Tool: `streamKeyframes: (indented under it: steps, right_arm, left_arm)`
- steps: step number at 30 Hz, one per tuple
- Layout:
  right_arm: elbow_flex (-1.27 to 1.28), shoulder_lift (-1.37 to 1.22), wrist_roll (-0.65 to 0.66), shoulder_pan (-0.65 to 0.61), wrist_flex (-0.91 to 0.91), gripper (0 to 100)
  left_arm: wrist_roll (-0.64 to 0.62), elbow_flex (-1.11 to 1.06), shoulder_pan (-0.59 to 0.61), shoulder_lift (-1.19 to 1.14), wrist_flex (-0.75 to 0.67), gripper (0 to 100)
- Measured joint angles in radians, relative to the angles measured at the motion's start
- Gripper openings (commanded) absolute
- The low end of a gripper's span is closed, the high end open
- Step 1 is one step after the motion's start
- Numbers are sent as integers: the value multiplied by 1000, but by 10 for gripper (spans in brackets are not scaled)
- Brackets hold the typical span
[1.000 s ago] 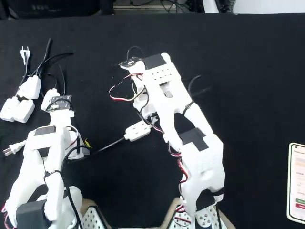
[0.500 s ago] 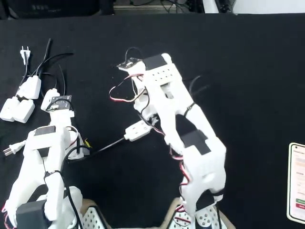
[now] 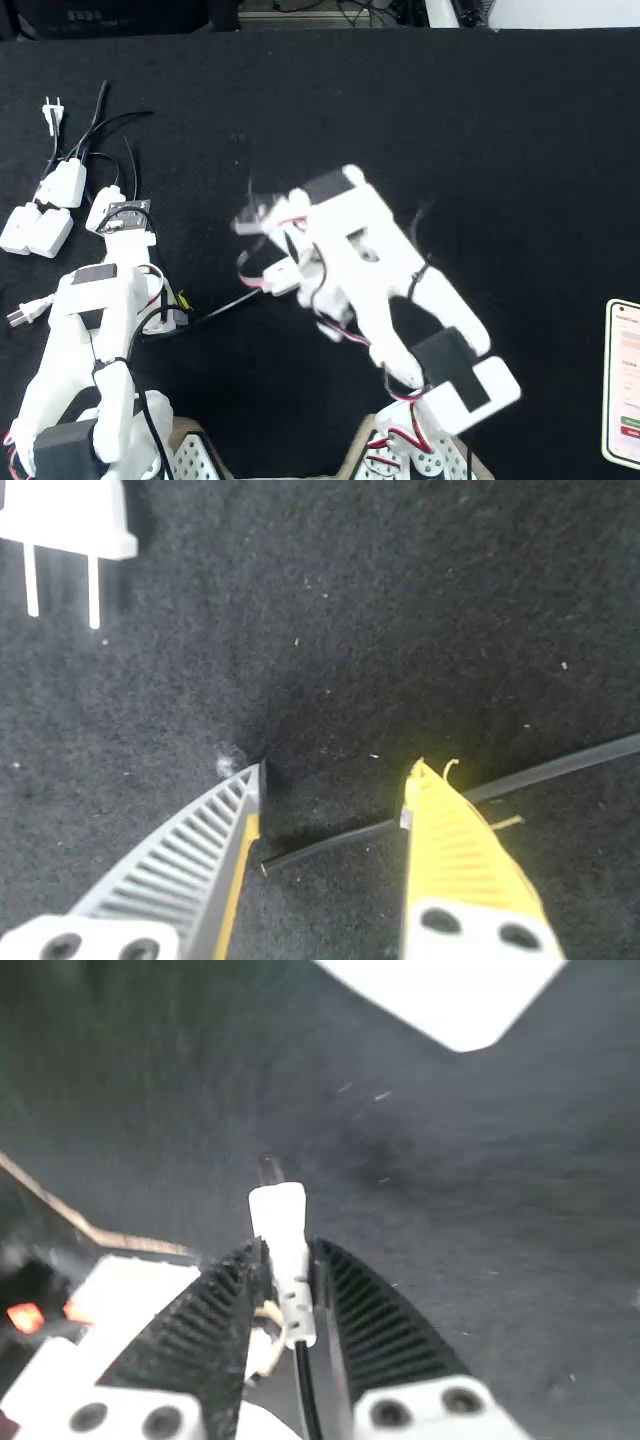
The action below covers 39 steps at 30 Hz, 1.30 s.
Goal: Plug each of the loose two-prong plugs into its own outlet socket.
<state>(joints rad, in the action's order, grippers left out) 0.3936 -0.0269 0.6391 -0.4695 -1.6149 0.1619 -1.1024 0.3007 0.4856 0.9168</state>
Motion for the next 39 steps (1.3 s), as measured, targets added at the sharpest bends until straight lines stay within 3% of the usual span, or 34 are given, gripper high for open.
streamKeyframes:
  steps: [9,14,21,28,39]
  right_arm:
    - [319,209,155,35,190,11]
    - [400,305,158,35,258,11]
    - [621,470,127,52,542,15]
    - [651,476,189,57,540,137]
    - [689,397,387,61,522,92]
  left_arm:
    - [0,0,0,0,0,230]
    - [0,0,0,0,0,230]
    - [0,0,0,0,0,230]
    - [0,0,0,0,-2,230]
    - [0,0,0,0,-8,230]
